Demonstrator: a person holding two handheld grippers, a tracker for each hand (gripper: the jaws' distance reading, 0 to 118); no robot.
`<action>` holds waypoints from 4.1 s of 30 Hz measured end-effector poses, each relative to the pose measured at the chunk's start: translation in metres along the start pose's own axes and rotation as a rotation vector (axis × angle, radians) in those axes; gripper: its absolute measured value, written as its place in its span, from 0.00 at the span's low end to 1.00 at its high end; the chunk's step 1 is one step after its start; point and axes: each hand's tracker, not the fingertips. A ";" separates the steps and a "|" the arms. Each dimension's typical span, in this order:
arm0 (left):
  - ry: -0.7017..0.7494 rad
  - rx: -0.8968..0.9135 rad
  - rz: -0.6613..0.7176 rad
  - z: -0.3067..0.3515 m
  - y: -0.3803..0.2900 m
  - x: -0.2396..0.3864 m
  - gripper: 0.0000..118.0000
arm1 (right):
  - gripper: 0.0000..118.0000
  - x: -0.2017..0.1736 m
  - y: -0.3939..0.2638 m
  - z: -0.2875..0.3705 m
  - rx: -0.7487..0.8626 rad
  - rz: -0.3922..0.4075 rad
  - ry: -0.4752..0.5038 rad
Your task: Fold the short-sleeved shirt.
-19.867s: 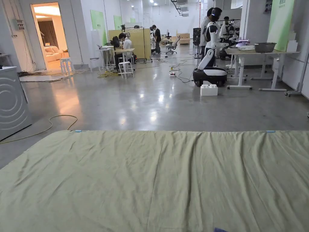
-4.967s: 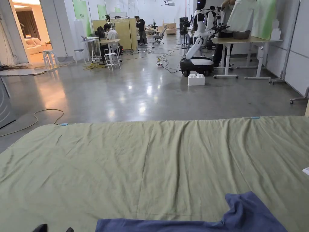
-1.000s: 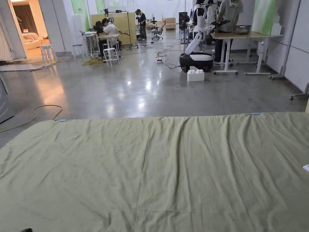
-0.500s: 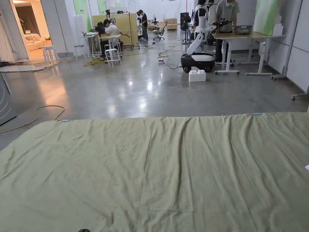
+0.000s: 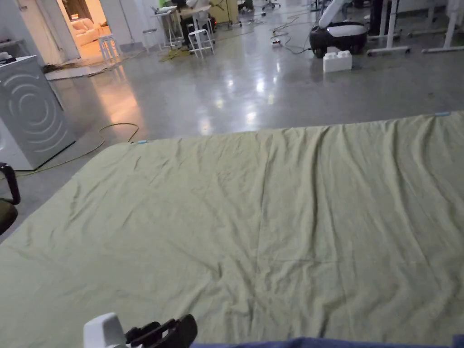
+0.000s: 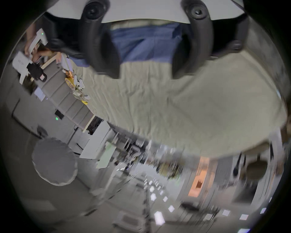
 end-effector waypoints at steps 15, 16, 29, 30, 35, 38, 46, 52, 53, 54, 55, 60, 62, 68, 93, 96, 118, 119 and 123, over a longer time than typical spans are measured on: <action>-0.134 -0.113 0.569 -0.104 -0.062 -0.095 0.58 | 0.00 0.034 -0.027 0.011 -0.098 -0.254 -0.041; -0.167 -0.147 0.613 -0.107 -0.065 -0.092 0.35 | 0.00 0.035 -0.027 0.012 -0.098 -0.259 -0.039; 0.077 0.110 0.513 -0.038 0.005 -0.114 0.07 | 0.00 0.040 -0.034 0.012 -0.136 -0.248 -0.059; 0.126 0.107 0.460 -0.028 0.017 -0.117 0.07 | 0.00 0.040 -0.036 0.010 -0.134 -0.260 -0.056; 0.190 0.139 0.250 0.005 0.051 -0.103 0.07 | 0.00 0.033 -0.043 0.000 -0.148 -0.268 -0.034; 0.139 0.104 0.171 -0.014 0.034 -0.057 0.07 | 0.00 0.028 -0.043 -0.003 -0.161 -0.264 -0.020; 0.017 -0.163 0.026 -0.133 -0.074 0.088 0.07 | 0.00 0.025 -0.042 0.011 -0.167 -0.221 -0.032; -0.052 -0.269 -0.010 -0.164 -0.099 0.123 0.50 | 0.00 0.033 -0.054 0.022 -0.184 -0.254 -0.086; -0.104 -0.261 -0.006 -0.159 -0.095 0.123 0.61 | 0.00 0.034 -0.056 0.022 -0.189 -0.262 -0.088; -0.132 -0.223 -0.012 -0.148 -0.090 0.123 0.64 | 0.00 0.035 -0.057 0.021 -0.195 -0.267 -0.088; -0.136 -0.174 -0.031 -0.138 -0.084 0.122 0.64 | 0.00 0.034 -0.057 0.020 -0.198 -0.267 -0.089; -0.077 -0.093 0.185 -0.115 -0.062 0.072 0.02 | 0.00 0.029 -0.058 0.014 -0.228 -0.248 -0.064; -0.105 -0.128 0.227 -0.126 -0.074 0.065 0.02 | 0.00 0.025 -0.059 0.012 -0.240 -0.237 -0.053; -0.110 -0.405 0.127 -0.187 -0.133 0.094 0.02 | 0.00 0.013 -0.054 0.013 -0.256 -0.195 -0.039; -0.215 -0.246 0.602 -0.136 -0.077 -0.058 0.13 | 0.00 -0.003 -0.056 0.003 -0.297 -0.171 0.033; -0.190 -0.238 0.543 -0.138 -0.080 -0.057 0.09 | 0.00 -0.002 -0.054 0.001 -0.297 -0.180 0.031; -0.277 -0.310 0.022 -0.173 -0.101 0.176 0.08 | 0.00 0.018 -0.059 0.028 -0.255 -0.176 -0.024; -0.251 -0.326 -0.015 -0.179 -0.110 0.187 0.09 | 0.00 0.023 -0.063 0.032 -0.255 -0.184 -0.045; -0.140 -0.418 -0.190 -0.200 -0.126 0.205 0.49 | 0.00 0.038 -0.076 0.040 -0.270 -0.235 -0.102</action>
